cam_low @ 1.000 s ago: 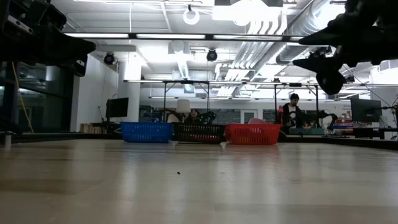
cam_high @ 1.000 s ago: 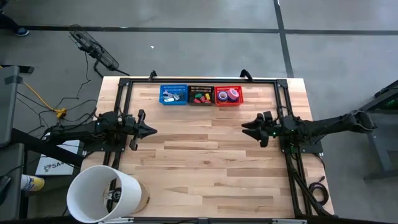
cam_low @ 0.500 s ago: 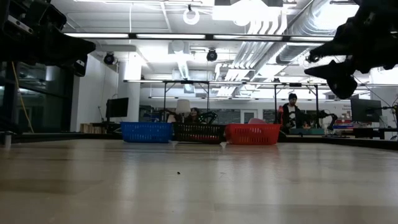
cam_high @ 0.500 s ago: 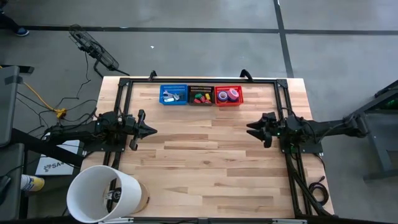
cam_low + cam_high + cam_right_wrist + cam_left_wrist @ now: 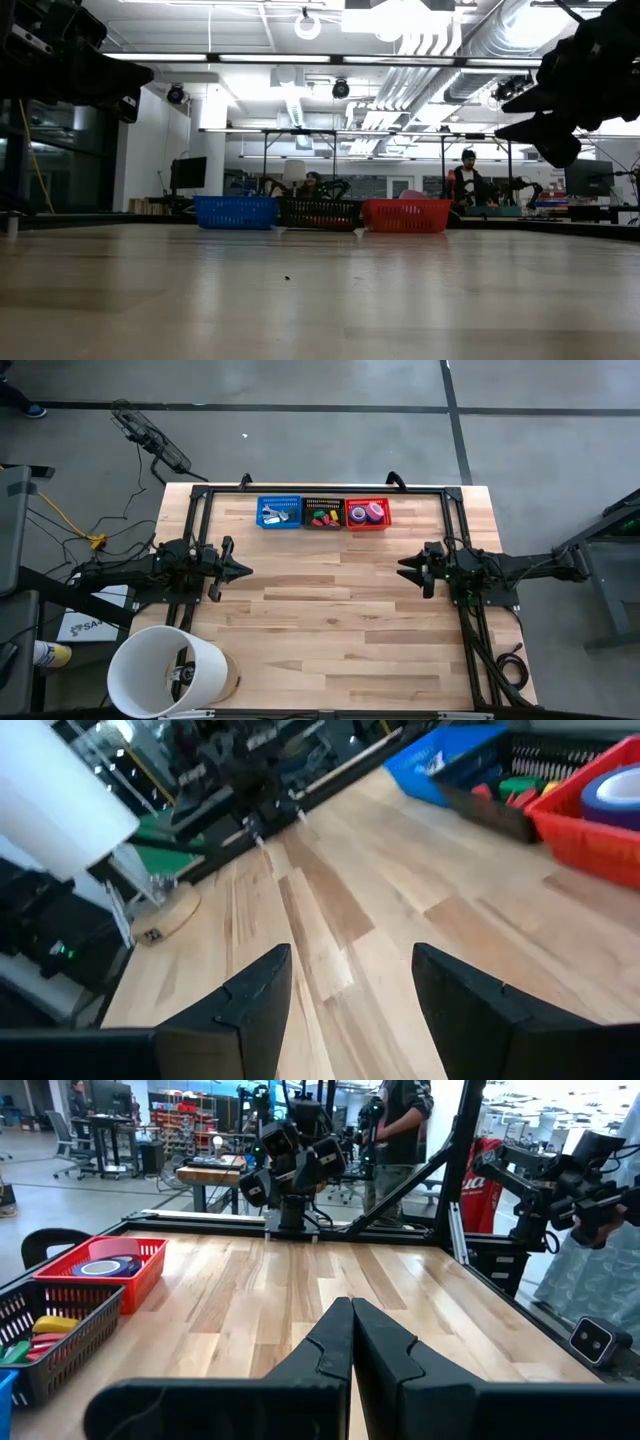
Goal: Pick and place Stapler, Stapler remover, tape
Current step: Return to Home Position
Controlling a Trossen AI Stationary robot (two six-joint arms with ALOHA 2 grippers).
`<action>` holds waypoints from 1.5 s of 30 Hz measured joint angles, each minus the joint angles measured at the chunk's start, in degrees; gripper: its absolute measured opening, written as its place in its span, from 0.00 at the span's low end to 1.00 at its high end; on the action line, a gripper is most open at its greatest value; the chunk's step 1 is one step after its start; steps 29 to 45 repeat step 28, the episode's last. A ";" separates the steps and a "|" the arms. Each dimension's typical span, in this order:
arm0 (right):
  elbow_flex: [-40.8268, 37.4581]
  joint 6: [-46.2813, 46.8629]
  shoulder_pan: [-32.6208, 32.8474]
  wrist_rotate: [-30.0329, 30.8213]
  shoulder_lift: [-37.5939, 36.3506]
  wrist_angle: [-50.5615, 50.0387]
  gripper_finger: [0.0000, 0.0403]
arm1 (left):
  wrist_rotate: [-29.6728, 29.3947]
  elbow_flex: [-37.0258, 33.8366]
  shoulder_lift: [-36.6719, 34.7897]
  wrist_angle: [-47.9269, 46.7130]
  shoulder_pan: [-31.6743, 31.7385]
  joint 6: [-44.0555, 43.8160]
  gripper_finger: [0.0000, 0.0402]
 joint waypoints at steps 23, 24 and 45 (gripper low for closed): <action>0.00 -1.98 0.00 -2.58 0.02 -2.29 0.50 | 0.01 0.01 0.00 -0.03 0.00 0.01 0.00; 0.00 -1.96 0.00 -2.58 0.02 -2.29 0.50 | 0.01 0.00 0.00 -0.04 0.00 0.00 0.00; 0.02 -1.96 0.00 -2.58 0.02 -2.26 0.50 | 0.01 0.01 0.00 -0.04 0.00 0.02 0.00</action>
